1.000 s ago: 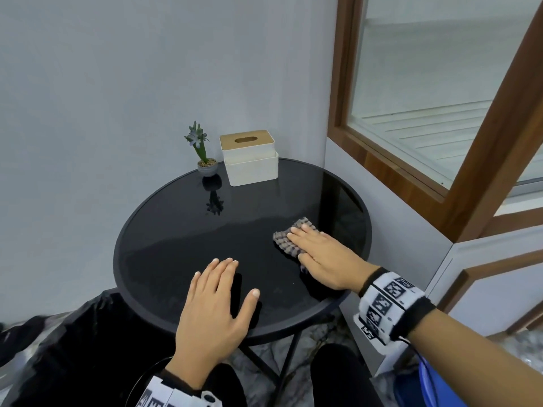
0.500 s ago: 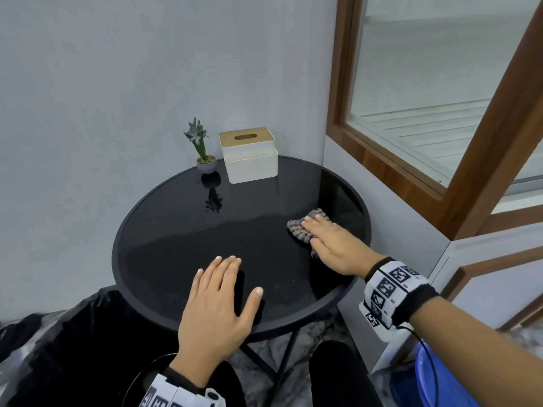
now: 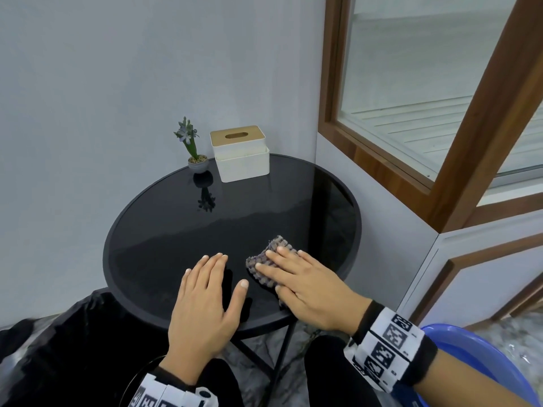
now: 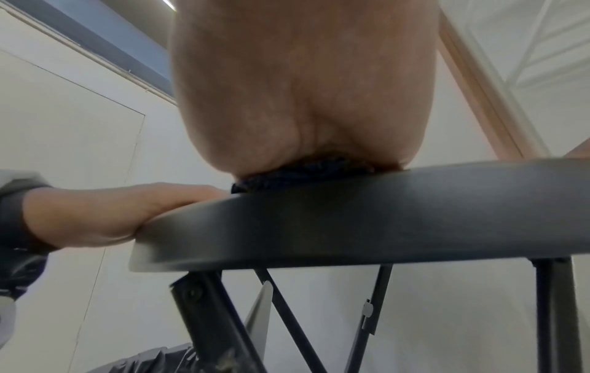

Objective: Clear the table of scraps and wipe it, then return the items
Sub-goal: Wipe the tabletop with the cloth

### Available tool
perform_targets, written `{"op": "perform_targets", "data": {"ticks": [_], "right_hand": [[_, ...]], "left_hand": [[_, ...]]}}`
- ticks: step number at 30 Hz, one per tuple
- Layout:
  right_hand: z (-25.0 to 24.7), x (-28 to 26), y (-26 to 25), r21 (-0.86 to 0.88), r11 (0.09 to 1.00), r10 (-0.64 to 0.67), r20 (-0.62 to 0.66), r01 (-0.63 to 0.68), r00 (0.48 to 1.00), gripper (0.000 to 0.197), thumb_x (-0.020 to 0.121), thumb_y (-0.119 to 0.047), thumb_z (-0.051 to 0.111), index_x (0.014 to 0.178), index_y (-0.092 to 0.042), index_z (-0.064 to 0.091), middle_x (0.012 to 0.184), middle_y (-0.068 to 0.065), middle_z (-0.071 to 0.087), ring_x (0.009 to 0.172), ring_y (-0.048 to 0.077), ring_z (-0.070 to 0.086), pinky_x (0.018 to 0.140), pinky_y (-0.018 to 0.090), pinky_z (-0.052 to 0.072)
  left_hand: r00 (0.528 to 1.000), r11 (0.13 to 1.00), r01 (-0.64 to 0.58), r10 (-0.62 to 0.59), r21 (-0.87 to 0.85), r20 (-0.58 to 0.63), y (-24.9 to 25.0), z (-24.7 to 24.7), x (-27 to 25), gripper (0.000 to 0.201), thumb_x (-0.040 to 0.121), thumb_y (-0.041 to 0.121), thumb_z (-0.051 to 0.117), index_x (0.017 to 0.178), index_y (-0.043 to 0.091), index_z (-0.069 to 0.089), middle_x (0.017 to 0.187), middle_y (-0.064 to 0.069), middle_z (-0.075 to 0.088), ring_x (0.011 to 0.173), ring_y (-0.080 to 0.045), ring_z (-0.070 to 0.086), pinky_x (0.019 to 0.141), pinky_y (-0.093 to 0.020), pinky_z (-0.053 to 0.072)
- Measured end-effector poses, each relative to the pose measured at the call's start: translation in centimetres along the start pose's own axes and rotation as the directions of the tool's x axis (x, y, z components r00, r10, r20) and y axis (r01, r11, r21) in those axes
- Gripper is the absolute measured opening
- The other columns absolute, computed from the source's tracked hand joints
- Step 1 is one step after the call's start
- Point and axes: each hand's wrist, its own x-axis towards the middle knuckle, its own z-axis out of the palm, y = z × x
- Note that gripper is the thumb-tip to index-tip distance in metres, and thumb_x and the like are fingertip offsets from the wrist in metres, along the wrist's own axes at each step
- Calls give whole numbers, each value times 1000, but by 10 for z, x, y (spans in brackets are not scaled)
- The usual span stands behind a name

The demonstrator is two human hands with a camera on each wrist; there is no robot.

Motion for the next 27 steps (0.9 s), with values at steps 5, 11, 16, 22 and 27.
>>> {"op": "perform_targets", "data": {"ticks": [5,11,16,22,27], "right_hand": [[-7,-15,11,-29,1000,-1,14,2,1000,53,99,-36,26,150,-42,16,162,-14,6,148,2,-4,121,29,-2],[-20,-9,42,-54,996,69,30,-68,997,56,96,-37,25,151,-39,16,162,-13,6,148,3,-3,120,29,0],[-29,3,75,-58,986,156,46,-154,987,60,92,-43,18,152,-36,13,162,-11,7,149,6,-1,122,33,2],[-33,26,104,-60,966,255,28,-253,966,56,98,-38,25,153,-35,13,163,-9,6,149,9,0,122,37,3],[-34,44,121,-53,948,314,-5,-314,949,56,98,-40,25,153,-35,14,163,-7,7,150,10,1,119,36,2]], "left_hand": [[1000,1000,3,-3,8,9,4,1,0,70,93,62,29,144,17,45,149,4,45,146,-15,28,120,-43,22],[1000,1000,14,-14,11,17,3,-1,-1,72,92,63,28,144,16,44,151,5,44,146,-15,27,121,-42,20],[1000,1000,11,-12,24,29,3,0,-1,73,92,64,28,145,16,44,150,5,45,146,-15,27,121,-42,19],[999,999,10,-12,32,49,1,1,-2,76,91,66,26,146,17,43,151,5,44,146,-14,27,121,-42,19],[997,998,12,-16,55,74,0,2,-1,76,91,68,26,147,19,41,152,7,41,147,-13,26,121,-40,17]]}}
